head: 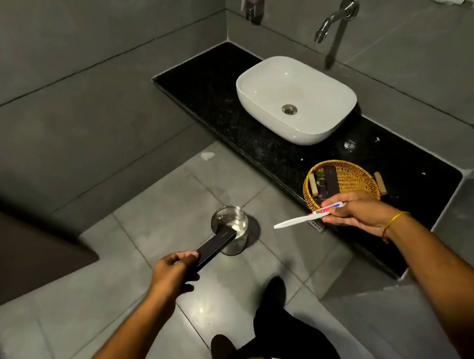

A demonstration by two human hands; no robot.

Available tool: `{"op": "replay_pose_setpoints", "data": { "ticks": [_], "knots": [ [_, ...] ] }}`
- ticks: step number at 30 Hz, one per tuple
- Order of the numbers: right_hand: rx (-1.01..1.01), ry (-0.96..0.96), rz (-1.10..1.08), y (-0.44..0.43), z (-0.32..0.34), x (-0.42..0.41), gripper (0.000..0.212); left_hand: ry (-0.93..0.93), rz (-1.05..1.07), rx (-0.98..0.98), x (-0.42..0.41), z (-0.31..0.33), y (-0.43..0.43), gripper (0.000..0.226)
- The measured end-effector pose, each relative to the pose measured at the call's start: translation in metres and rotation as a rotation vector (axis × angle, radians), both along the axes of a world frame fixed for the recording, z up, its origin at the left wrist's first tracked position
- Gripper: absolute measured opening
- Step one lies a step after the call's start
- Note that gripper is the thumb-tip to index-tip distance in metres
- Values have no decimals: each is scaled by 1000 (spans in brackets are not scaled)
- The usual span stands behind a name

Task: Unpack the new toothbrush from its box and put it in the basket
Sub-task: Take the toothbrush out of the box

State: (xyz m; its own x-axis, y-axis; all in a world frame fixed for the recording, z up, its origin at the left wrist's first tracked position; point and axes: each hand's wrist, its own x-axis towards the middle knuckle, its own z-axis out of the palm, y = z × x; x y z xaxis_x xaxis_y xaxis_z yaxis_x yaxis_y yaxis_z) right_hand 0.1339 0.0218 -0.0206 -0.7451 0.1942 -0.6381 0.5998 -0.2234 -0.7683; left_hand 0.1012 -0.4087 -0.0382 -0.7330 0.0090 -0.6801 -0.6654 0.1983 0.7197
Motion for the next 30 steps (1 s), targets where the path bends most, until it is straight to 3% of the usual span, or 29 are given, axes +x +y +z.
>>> {"op": "replay_pose_setpoints", "data": {
  "ticks": [6, 11, 15, 18, 21, 25, 26, 30],
  "knots": [
    [129, -68, 132, -9, -49, -30, 21, -344, 208, 94, -47, -101, 51, 24],
    [235, -94, 355, -34, -147, -46, 25, -385, 236, 18, -104, -208, 104, 4],
    [191, -109, 410, -52, -238, -42, 31, -374, 217, 1, -160, -305, 148, 6],
    [198, -107, 451, -54, -293, -45, 25, -335, 190, -15, -199, -373, 166, 31],
    [204, -103, 472, -52, -329, -55, 22, -439, 150, 45, -216, -428, 169, 32],
    [252, -98, 497, -43, -339, -70, 22, -374, -83, -184, -193, -438, 168, 13],
    [276, -92, 503, -43, -335, -74, 19, -384, -139, -142, -181, -425, 171, 6],
    [395, -106, 495, -43, -300, -85, 23, -438, -314, 81, -115, -343, 177, 22]
  ]
}}
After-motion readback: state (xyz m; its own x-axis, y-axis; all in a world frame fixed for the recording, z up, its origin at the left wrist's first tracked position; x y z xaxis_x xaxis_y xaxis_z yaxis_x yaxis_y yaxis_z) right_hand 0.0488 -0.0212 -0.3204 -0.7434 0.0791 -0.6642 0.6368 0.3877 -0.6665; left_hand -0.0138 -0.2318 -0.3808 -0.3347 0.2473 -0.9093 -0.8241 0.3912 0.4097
